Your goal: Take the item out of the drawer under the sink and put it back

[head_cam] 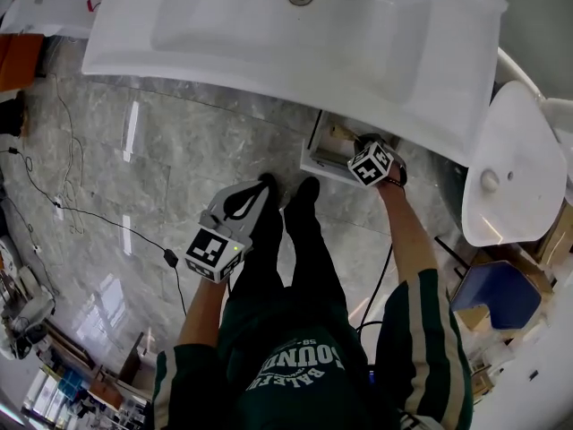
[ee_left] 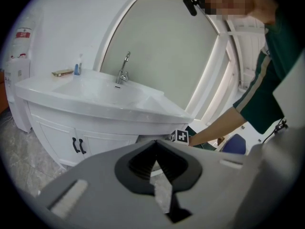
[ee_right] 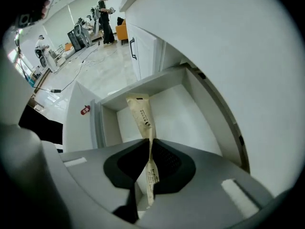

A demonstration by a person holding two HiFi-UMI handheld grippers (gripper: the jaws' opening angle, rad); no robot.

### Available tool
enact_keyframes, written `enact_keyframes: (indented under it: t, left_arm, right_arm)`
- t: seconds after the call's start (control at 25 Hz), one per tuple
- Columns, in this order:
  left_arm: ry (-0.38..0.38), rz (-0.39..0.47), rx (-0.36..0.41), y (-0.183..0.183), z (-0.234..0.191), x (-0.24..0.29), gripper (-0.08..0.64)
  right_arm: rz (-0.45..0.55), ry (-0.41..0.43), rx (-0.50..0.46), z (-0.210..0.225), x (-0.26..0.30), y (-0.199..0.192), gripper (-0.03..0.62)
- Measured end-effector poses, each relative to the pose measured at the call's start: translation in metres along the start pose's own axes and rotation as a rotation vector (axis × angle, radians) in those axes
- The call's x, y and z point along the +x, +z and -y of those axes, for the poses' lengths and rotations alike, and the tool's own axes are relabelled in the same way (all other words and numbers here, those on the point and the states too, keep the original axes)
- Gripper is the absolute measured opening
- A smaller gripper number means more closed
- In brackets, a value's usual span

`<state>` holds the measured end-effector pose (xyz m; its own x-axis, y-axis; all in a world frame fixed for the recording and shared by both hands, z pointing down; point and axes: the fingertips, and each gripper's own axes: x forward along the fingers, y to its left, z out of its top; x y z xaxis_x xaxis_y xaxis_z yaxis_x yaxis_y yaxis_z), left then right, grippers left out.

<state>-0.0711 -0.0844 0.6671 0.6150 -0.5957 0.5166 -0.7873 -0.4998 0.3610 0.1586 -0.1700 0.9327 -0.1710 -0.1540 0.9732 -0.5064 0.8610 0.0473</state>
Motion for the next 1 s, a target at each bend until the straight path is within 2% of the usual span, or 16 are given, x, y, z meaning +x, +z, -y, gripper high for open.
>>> enact_keyframes:
  t: [0.2, 0.52, 0.8, 1.0]
  left_arm:
    - [-0.014, 0.014, 0.025, 0.014, 0.006, -0.009, 0.049]
    - [-0.032, 0.043, 0.056, 0.043, 0.027, -0.029, 0.049]
    - [-0.038, 0.081, 0.093, 0.074, 0.039, -0.046, 0.049]
    - [-0.034, 0.095, 0.125, 0.089, 0.037, -0.054, 0.049]
  right_arm:
    - [0.034, -0.019, 0.048, -0.002, -0.029, 0.005, 0.031]
    - [0.156, -0.043, 0.231, -0.035, -0.097, 0.011, 0.031]
    - [0.23, -0.037, 0.264, -0.077, -0.155, 0.03, 0.031]
    - [0.349, -0.053, 0.306, -0.081, -0.204, 0.057, 0.031]
